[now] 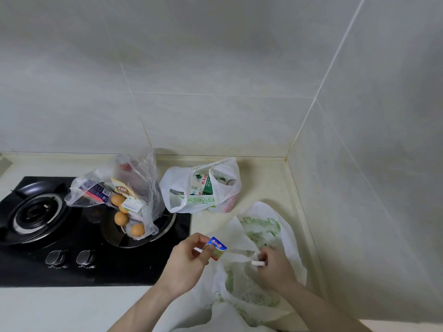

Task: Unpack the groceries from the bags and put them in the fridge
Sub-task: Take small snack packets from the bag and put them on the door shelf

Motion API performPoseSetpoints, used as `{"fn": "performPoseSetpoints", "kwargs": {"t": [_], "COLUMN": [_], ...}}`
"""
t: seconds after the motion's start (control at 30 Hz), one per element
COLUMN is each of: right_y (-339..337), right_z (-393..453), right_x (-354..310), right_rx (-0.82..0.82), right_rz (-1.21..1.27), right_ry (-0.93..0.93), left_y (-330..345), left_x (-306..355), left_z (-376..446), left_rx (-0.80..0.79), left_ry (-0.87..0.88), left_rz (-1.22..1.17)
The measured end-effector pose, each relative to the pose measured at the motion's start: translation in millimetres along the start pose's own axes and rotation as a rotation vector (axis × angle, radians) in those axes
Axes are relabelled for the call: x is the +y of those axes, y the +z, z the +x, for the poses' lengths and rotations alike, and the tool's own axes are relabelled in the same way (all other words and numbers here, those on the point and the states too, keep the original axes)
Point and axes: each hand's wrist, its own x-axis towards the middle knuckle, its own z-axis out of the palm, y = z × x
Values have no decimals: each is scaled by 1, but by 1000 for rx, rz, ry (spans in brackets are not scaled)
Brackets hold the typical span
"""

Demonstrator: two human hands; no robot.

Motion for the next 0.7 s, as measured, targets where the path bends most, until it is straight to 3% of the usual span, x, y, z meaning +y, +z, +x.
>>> {"fn": "performPoseSetpoints", "kwargs": {"t": [0.33, 0.53, 0.7], "right_y": [-9, -13, -28], "right_z": [8, -8, -23], "right_x": [-1, -18, -30], "right_rx": [53, 185, 229], "right_rz": [32, 260, 265], "right_ry": [152, 168, 201], "left_y": [-4, -10, -16], "left_x": [-1, -3, -2], "left_z": [-3, -6, -5], "left_rx": [-12, -29, -95], "left_ry": [-12, -11, 28], "left_rz": [-3, -21, -12]}}
